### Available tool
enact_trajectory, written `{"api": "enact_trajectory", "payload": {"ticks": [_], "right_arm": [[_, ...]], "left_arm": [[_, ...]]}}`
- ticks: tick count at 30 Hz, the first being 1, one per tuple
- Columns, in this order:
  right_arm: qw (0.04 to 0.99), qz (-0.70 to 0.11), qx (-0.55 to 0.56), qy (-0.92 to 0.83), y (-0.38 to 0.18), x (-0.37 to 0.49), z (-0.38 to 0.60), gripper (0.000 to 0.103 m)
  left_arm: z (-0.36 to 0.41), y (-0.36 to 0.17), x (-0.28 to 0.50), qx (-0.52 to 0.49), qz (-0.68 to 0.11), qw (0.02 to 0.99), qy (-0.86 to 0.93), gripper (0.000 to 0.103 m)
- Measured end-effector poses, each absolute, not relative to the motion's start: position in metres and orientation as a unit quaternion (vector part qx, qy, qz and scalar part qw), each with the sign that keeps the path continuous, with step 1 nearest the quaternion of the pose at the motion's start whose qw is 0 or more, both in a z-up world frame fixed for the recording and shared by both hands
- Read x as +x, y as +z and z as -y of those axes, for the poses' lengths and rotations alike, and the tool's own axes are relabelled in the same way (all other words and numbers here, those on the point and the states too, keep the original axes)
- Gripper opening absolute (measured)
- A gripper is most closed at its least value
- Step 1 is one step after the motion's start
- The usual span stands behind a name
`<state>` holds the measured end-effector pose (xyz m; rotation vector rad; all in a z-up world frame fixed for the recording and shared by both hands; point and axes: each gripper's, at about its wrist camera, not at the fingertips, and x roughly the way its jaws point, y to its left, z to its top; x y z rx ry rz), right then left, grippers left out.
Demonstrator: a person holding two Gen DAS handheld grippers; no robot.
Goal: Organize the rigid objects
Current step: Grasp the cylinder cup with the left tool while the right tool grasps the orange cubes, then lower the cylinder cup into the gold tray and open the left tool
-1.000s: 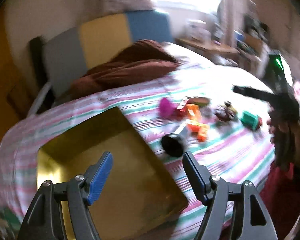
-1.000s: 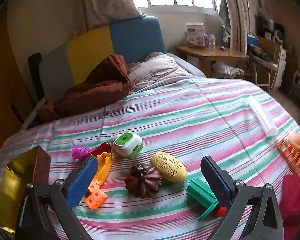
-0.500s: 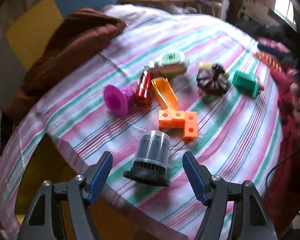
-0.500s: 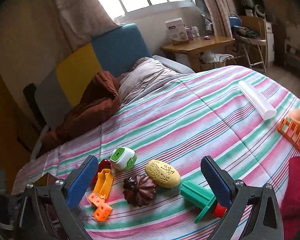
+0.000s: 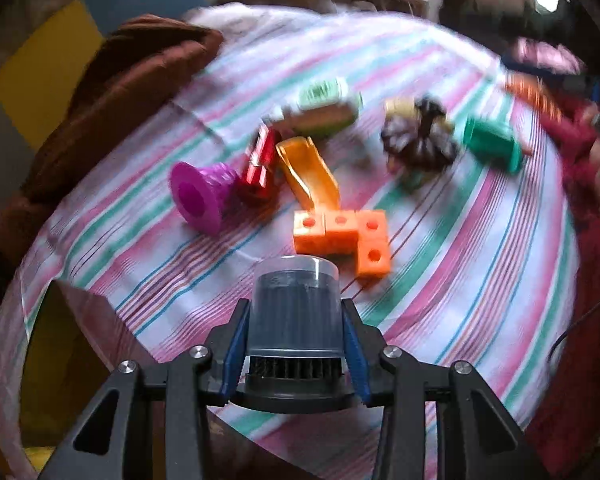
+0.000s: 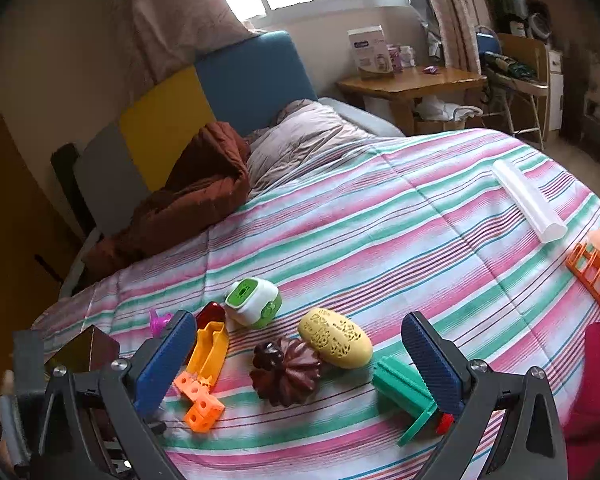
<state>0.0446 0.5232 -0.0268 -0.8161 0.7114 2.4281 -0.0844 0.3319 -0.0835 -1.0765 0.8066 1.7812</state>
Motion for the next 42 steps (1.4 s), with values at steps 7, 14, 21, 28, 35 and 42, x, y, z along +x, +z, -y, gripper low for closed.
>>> {"api": "enact_trajectory", "payload": {"ticks": [7,14,21,28,35,42], "right_arm": [[0.174,-0.246,-0.333,0.894,-0.034,0.028,-0.504,0.101],[0.085,-0.183,-0.403,0.893,-0.051,0.002,-0.458,0.077],[0.037,-0.125,-0.468,0.874,-0.074,-0.029,-0.416,0.077],[0.077,-0.067,-0.534,0.839,-0.114,-0.069,-0.401,0.042],[0.003,-0.035,-0.551,0.834,-0.113,-0.038,-0.377,0.043],[-0.019,-0.017,-0.54,0.841,-0.116,-0.025,-0.378,0.043]], "left_arm": [[-0.276,-0.034,-0.066,-0.395,-0.223,0.413,0.79,0.043],[-0.215,-0.019,-0.064,-0.392,-0.151,0.364,0.832,0.043],[-0.143,-0.029,-0.076,-0.419,-0.106,0.298,0.851,0.044],[-0.087,-0.046,-0.11,-0.45,-0.061,0.244,0.857,0.044],[-0.063,-0.06,-0.163,-0.47,-0.019,0.199,0.86,0.044],[-0.069,-0.068,-0.21,-0.474,-0.033,0.153,0.867,0.044]]}}
